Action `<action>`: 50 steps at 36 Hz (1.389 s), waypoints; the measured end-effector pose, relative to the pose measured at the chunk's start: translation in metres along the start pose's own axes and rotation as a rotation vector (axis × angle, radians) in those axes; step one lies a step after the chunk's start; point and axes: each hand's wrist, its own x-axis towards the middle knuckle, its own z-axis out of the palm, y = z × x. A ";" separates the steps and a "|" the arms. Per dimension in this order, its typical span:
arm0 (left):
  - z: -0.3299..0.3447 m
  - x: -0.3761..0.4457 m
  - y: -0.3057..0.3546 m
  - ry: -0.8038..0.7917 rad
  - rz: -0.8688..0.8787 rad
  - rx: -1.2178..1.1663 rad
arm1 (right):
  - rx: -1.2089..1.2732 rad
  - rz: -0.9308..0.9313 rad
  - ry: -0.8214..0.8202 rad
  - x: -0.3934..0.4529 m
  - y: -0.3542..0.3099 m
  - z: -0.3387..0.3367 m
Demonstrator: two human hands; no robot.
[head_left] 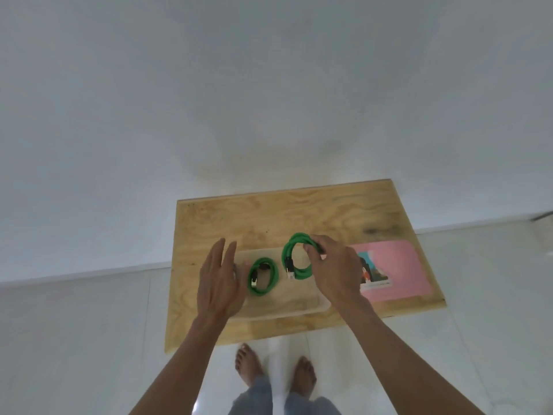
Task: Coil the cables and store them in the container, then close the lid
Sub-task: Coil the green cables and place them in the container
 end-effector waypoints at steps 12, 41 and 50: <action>0.044 -0.014 -0.030 -0.109 0.076 0.315 | -0.202 0.032 -0.186 0.007 0.031 0.043; 0.045 -0.015 -0.030 -0.056 0.095 0.339 | -0.347 0.120 -0.290 0.014 0.025 0.077; 0.047 -0.015 -0.031 -0.044 0.102 0.324 | -0.270 0.126 -0.306 0.005 0.028 0.076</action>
